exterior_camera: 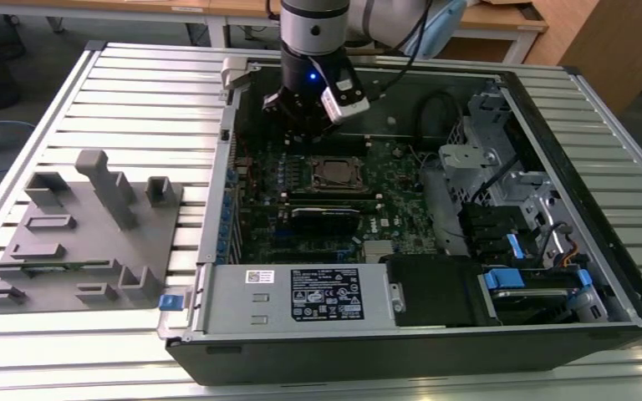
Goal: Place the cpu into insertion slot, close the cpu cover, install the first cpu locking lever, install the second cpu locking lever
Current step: 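Install the first cpu locking lever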
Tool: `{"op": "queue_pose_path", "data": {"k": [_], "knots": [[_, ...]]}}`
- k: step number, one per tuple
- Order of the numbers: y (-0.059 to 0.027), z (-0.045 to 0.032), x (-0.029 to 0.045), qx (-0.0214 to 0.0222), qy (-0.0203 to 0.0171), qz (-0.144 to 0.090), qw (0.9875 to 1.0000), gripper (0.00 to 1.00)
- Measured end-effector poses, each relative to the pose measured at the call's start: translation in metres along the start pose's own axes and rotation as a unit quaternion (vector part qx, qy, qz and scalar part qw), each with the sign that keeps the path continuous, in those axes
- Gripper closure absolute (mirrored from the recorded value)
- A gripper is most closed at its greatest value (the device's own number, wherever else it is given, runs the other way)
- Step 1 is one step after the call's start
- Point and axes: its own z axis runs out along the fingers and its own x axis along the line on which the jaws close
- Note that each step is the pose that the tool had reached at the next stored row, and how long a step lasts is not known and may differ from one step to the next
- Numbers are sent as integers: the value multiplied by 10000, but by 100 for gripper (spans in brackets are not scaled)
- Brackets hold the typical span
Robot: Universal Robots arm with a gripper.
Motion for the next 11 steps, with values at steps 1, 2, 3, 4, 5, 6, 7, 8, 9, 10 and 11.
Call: {"op": "queue_pose_path", "data": {"k": [1, 2, 3, 4, 5, 6, 7, 8, 9, 10, 11], "knots": [[0, 3, 9, 0, 0, 0, 10000, 89], [0, 6, 18, 0, 0, 0, 10000, 89], [0, 9, 26, -1, 0, 0, 10000, 89], [0, 12, 35, -1, 0, 0, 10000, 89], [0, 15, 44, -1, -1, 0, 10000, 89], [0, 17, 51, -1, -1, 0, 10000, 89], [2, 18, 54, 0, 0, 0, 10000, 89], [7, 19, 55, 0, 0, 0, 10000, 89], [13, 21, 56, 0, 0, 0, 10000, 89], [19, 22, 57, 0, 0, 0, 10000, 89], [25, 23, 58, 0, 0, -1, 10000, 89]]}}
